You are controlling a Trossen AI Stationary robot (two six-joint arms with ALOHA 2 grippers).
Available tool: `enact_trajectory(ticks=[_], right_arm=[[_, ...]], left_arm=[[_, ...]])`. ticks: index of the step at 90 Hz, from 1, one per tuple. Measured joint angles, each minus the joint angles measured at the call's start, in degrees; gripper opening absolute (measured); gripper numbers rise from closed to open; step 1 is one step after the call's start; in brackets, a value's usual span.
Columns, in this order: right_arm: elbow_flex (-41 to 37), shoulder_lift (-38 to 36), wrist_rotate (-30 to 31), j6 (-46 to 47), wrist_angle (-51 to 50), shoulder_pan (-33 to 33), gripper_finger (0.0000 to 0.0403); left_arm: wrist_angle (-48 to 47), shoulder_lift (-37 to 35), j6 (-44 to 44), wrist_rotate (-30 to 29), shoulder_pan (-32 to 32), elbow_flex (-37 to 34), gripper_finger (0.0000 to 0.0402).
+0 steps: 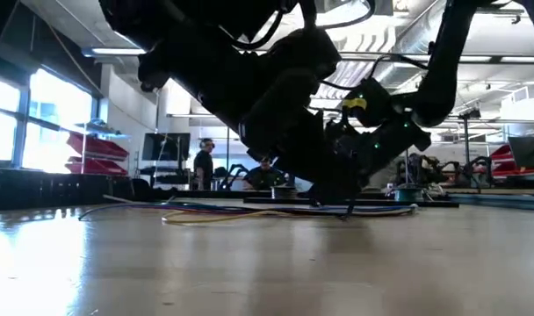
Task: Ziptie cables
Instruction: Insert the right cable zip tie into the cable wires
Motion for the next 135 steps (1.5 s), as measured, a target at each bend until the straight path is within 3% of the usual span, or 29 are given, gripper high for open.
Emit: enact_trajectory(ticks=[30, 52, 64, 77, 91, 112, 124, 135], right_arm=[[-0.1, 0.2, -12.6, -0.5, -1.0, -0.7, 0.0265], [-0.2, 0.2, -13.9, -0.4, -1.0, -0.7, 0.0226], [-0.2, 0.2, -13.9, 0.2, -0.9, -0.6, 0.0178], [-0.2, 0.3, -12.1, 0.3, -0.9, 0.2, 0.0097], [-0.2, 0.3, -8.3, -0.1, -0.5, 2.9, 0.0010], [-0.2, -1.6, 7.4, -4.9, -1.7, 9.5, 0.0001], [-0.2, -5.0, 19.2, -11.3, -5.6, 14.1, 0.0000], [-0.2, -7.2, 31.2, -18.0, -8.3, 18.4, 0.0000]], left_arm=[[-0.6, 0.0, 0.3, -0.2, 0.0, 0.0, 0.0000], [-0.7, -0.1, 0.5, -0.5, 0.0, 0.0, 0.0000], [-0.9, -0.1, 0.7, -0.6, 0.0, 0.0, 0.0000], [-0.9, -0.1, 0.7, -0.7, 0.0, 0.0, 0.0000], [-0.7, -0.1, 0.5, -0.6, 0.0, 0.0, 0.0000], [-1.1, -2.0, -0.6, -0.5, 0.6, 0.0, 0.0000], [-2.6, -4.2, -1.6, -0.2, 1.9, 0.0, 0.0000], [-3.5, -4.6, -3.5, 3.7, 3.6, 0.0, 0.0000]])
